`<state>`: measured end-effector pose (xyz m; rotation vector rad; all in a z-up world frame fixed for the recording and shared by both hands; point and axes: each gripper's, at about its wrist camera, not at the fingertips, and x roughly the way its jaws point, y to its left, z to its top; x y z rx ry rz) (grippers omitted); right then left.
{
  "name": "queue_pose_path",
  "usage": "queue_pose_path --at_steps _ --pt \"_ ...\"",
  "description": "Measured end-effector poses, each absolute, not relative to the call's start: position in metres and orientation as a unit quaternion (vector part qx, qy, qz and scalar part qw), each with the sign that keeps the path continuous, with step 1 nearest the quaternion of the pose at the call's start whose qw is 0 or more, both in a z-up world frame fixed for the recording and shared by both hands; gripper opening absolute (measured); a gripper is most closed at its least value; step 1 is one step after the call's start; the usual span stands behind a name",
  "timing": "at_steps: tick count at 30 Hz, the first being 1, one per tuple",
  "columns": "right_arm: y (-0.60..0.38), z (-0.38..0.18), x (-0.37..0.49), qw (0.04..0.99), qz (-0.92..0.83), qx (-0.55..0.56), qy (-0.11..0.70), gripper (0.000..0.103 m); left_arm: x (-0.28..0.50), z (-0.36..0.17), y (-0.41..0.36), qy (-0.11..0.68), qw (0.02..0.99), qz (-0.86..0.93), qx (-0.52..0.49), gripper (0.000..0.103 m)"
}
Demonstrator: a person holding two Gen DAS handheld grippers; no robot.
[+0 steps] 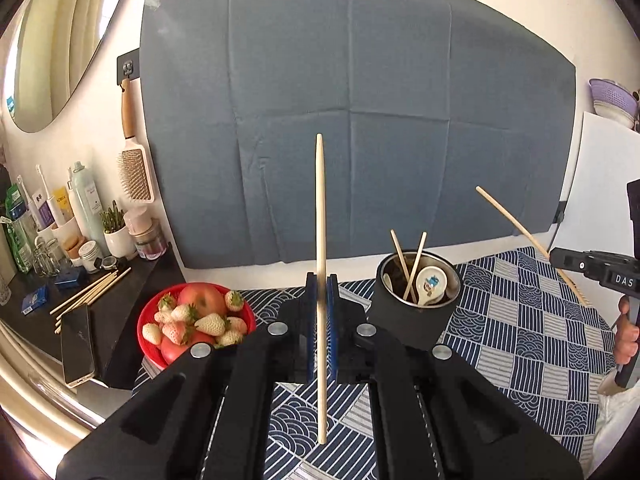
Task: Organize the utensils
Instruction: 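Lift both chopsticks upright and carry them above the black holder, then lower the chopsticks into the holder and open both tools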
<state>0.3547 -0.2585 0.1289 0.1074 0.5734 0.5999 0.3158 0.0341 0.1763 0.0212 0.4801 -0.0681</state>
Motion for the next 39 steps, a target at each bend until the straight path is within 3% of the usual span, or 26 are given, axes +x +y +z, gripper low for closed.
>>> queue_pose_path --at_steps 18,31,39 --pt "-0.235 0.129 0.405 0.89 0.39 0.162 0.171 0.005 0.384 0.19 0.002 0.173 0.975 -0.138 -0.004 0.005" --pt "-0.231 0.086 0.446 0.842 0.45 0.272 0.12 0.005 0.422 0.16 -0.014 0.116 0.975 -0.185 -0.039 0.005" --pt "-0.223 0.065 0.463 0.858 0.417 0.282 0.103 0.005 0.428 0.136 -0.016 0.068 0.968 -0.234 -0.056 0.005"
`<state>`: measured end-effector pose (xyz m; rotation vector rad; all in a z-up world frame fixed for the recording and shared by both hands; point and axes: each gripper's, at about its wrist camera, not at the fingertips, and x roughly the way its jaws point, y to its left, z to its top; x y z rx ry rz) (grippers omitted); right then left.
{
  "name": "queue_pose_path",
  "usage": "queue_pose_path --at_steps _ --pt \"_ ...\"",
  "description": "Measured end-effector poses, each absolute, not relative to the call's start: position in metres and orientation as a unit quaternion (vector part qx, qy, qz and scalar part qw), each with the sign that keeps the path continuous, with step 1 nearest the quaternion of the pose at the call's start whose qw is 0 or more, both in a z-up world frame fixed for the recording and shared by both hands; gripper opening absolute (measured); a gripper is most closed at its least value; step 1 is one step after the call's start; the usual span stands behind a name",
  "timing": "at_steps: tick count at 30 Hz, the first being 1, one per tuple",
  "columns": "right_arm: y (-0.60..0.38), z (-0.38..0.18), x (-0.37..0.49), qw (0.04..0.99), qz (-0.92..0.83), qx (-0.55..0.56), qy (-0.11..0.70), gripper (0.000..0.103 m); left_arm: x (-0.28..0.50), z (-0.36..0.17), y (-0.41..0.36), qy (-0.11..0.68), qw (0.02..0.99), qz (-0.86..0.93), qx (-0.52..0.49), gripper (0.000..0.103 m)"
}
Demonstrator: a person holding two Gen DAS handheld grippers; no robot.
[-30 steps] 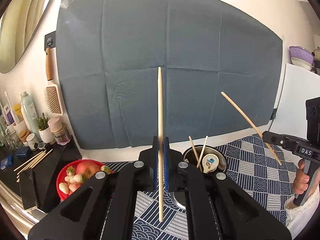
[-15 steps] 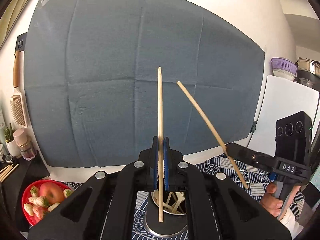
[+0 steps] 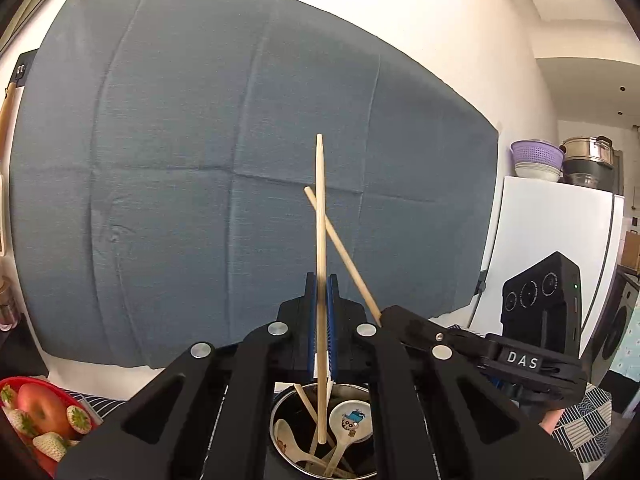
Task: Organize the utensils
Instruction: 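Lower the chopsticks into the holder and open both tools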
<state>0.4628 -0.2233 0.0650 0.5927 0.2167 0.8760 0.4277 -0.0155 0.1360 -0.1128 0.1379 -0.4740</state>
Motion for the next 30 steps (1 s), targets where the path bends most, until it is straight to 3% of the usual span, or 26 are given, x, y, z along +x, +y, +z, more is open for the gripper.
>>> queue_pose_path --at_steps 13,30 --pt "-0.198 0.051 0.461 0.889 0.375 0.239 0.11 0.005 0.439 0.09 -0.018 0.099 0.969 -0.219 -0.062 0.005" --pt "-0.19 0.061 0.438 0.917 0.338 0.159 0.138 0.005 0.412 0.076 -0.01 0.122 0.972 -0.2 -0.017 0.005"
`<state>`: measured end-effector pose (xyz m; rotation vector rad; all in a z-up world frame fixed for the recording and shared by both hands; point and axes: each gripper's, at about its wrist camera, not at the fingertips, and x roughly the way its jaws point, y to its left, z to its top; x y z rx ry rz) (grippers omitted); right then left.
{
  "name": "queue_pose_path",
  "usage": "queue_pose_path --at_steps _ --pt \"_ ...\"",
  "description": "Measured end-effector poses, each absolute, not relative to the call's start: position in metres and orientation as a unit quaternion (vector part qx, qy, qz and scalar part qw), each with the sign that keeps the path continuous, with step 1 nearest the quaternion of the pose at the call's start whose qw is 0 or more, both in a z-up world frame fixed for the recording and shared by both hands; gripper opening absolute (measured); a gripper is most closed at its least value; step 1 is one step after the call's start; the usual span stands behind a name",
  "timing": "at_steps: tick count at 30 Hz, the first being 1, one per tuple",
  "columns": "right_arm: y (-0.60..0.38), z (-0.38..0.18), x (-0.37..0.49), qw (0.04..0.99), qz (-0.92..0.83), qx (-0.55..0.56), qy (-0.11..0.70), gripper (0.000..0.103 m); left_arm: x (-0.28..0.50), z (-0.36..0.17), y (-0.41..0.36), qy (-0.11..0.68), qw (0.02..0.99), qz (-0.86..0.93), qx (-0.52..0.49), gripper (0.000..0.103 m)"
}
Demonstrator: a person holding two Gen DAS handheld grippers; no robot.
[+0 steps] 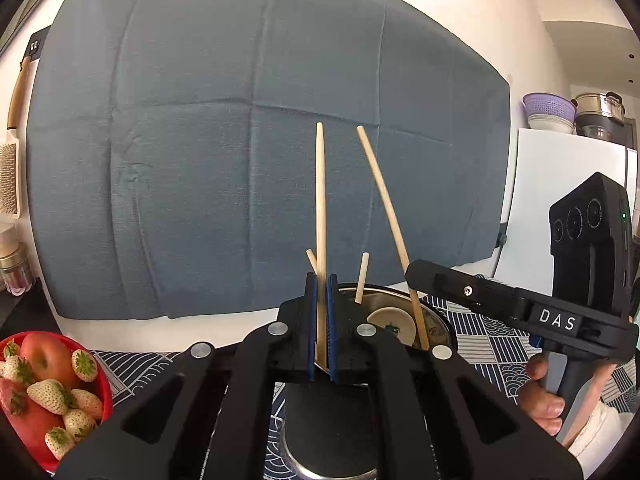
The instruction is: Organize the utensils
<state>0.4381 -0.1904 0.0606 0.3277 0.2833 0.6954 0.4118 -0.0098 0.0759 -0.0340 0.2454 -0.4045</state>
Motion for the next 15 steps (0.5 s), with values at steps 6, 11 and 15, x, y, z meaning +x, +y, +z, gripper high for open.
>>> queue_pose_path --at_steps 6,11,15 --pt "-0.185 0.062 0.424 0.925 0.328 0.127 0.145 0.005 0.404 0.075 -0.007 0.128 0.972 -0.197 -0.014 0.005" --pt "-0.191 0.067 0.408 0.936 0.303 0.122 0.131 0.044 0.384 0.081 0.005 0.112 0.981 -0.157 -0.031 0.095" --pt "-0.207 0.079 0.382 0.955 0.254 0.12 0.097 0.091 0.361 0.092 0.019 0.095 0.983 -0.151 -0.03 0.098"
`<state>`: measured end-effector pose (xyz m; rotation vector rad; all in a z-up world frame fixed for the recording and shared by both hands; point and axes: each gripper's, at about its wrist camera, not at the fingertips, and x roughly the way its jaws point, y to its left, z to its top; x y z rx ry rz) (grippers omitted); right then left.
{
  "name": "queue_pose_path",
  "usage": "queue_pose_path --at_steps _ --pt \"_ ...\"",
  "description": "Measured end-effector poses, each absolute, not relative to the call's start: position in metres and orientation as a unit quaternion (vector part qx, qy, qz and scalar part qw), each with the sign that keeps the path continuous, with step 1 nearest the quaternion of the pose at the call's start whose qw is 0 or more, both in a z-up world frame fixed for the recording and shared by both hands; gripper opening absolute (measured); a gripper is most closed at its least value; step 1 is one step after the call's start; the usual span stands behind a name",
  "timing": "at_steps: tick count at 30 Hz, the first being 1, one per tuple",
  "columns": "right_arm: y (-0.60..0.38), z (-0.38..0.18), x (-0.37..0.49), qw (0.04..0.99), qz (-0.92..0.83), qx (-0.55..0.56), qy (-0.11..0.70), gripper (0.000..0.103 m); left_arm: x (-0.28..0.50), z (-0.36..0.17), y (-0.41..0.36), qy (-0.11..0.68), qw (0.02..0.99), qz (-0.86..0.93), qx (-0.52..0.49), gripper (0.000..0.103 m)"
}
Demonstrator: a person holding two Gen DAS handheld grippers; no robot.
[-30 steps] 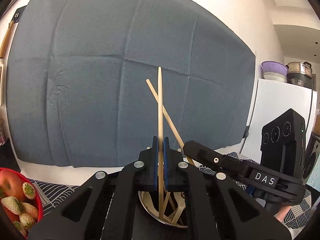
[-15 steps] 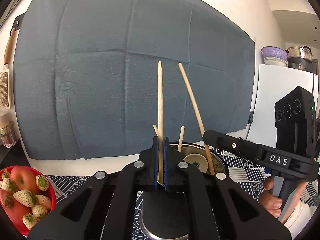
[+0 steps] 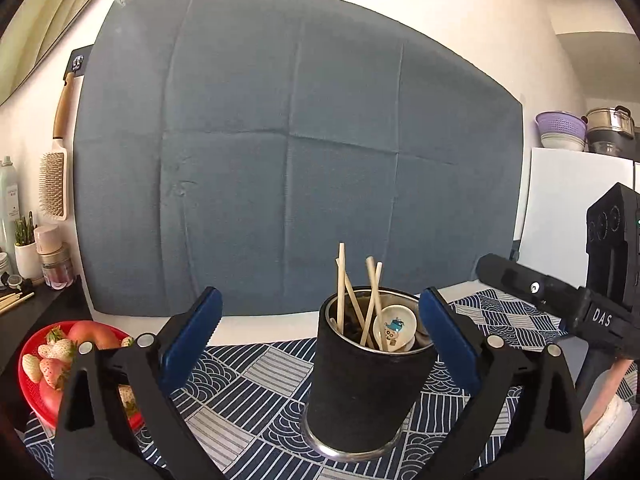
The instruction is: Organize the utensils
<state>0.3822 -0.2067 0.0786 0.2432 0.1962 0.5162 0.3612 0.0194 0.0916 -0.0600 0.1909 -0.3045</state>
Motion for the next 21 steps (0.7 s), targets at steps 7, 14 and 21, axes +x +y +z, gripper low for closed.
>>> queue_pose_path --at_steps 7,14,21 --pt "-0.223 0.087 0.355 0.951 0.263 0.114 0.116 0.095 0.319 0.092 0.025 0.073 0.993 -0.083 0.039 0.098" --pt "-0.23 0.074 0.329 0.965 0.206 0.086 0.139 0.095 0.283 0.074 0.028 0.114 0.991 -0.047 0.046 0.098" --pt "-0.229 0.055 0.294 0.975 0.141 0.027 0.167 0.095 0.252 0.054 0.037 0.16 0.987 0.003 0.027 0.098"
